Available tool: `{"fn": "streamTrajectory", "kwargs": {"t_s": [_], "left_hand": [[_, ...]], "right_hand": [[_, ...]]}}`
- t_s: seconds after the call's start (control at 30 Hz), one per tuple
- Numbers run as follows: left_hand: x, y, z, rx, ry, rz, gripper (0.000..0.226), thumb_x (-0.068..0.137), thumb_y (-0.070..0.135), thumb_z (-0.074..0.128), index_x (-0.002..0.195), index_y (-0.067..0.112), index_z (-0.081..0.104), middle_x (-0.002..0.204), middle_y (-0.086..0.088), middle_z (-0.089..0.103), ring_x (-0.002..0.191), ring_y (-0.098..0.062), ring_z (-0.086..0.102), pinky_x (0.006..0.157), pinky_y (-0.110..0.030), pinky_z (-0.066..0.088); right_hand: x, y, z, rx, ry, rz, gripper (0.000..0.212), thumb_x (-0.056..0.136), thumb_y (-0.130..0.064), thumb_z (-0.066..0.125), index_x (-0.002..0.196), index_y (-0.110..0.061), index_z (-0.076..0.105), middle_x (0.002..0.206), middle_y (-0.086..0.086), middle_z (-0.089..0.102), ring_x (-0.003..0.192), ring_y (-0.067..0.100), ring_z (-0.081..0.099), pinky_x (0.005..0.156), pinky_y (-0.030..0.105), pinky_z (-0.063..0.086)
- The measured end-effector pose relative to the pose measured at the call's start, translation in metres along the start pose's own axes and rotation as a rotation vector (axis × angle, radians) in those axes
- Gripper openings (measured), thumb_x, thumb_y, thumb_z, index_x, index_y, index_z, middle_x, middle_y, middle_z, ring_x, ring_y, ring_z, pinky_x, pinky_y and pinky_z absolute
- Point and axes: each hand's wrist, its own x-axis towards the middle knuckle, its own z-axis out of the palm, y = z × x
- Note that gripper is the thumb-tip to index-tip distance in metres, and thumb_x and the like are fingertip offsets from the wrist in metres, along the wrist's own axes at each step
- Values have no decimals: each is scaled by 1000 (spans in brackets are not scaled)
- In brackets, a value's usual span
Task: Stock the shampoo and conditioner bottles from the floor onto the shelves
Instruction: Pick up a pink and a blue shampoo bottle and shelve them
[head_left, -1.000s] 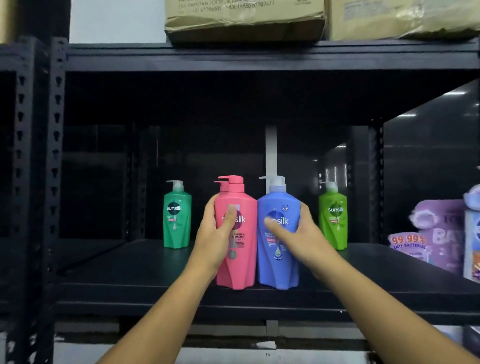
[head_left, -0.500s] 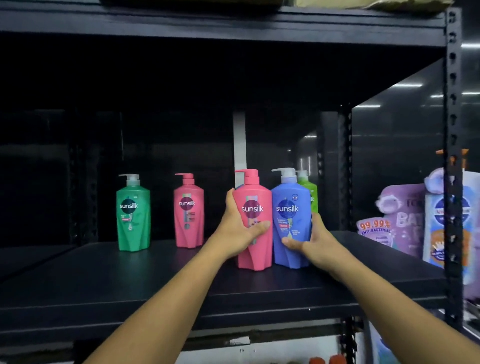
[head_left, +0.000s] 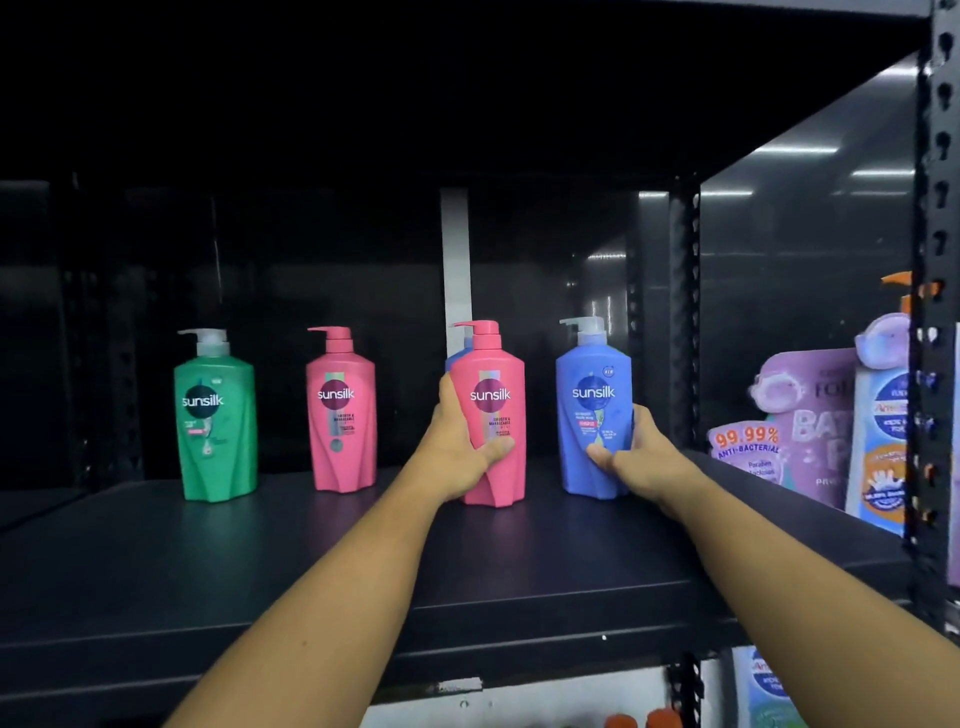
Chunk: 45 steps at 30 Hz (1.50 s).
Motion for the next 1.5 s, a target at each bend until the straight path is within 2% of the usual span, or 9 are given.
{"fn": "streamTrajectory", "kwargs": {"t_s": [0.37,0.5,0.6,0.73,0.87,0.97,1.1,1.33,1.5], "left_hand": [[4,-7,3,30,-7,23,128,57,61,76,159,41,1,149,3,46,131,-16,55,113,-46,46],[5,-8,2,45,-5,27,125,59,60,76,159,37,3,144,2,49,127,-15,56,111,-46,47],[3,-9,1,58,-46,24,127,65,45,80,159,36,-3,144,1,50,126,-16,58,111,-47,48],[2,-9,1,65,-63,23,128,68,36,83,160,34,-7,144,1,51,126,-16,58,112,-46,47],[3,-12,2,76,-52,13,125,69,40,82,160,32,-3,145,1,51,128,-16,57,113,-47,46],[3,-14,2,82,-42,16,119,73,37,82,160,27,2,141,2,55,124,-15,60,111,-46,47],[2,-13,2,87,-36,29,113,80,26,84,160,23,4,137,4,59,120,-14,62,110,-44,48],[0,-11,2,99,-34,19,113,82,24,84,161,19,3,141,3,57,124,-14,60,112,-42,46],[-4,-7,2,111,-38,8,104,87,22,81,160,19,7,140,4,58,121,-13,60,108,-33,45]], "right_hand": [[-3,3,-2,-187,124,-46,57,95,-20,67,141,-16,33,126,3,61,106,23,59,88,32,43],[-8,3,-3,-206,46,-48,71,85,-22,79,138,-20,31,123,-4,59,105,18,58,88,28,40],[-10,2,-4,-218,71,-68,81,83,-20,82,144,-17,28,122,-5,56,105,16,54,90,27,38],[-9,2,-1,-259,92,-83,79,87,-19,78,146,-13,26,120,-3,53,103,17,51,89,27,37],[-8,2,0,-268,111,-85,78,87,-18,78,145,-10,26,119,-2,51,103,17,49,89,27,37],[-6,5,-1,-252,120,-85,84,86,-18,79,148,-12,23,125,-1,53,113,22,54,92,27,37],[-2,8,-1,-258,104,-69,85,88,-20,77,150,-12,20,138,6,54,121,25,54,93,28,38],[1,11,0,-294,108,-48,76,88,-21,77,143,-12,26,135,7,54,116,25,56,89,29,40],[1,5,1,-337,232,-58,83,77,-23,83,142,-12,32,134,14,45,117,32,53,96,40,45]]}}
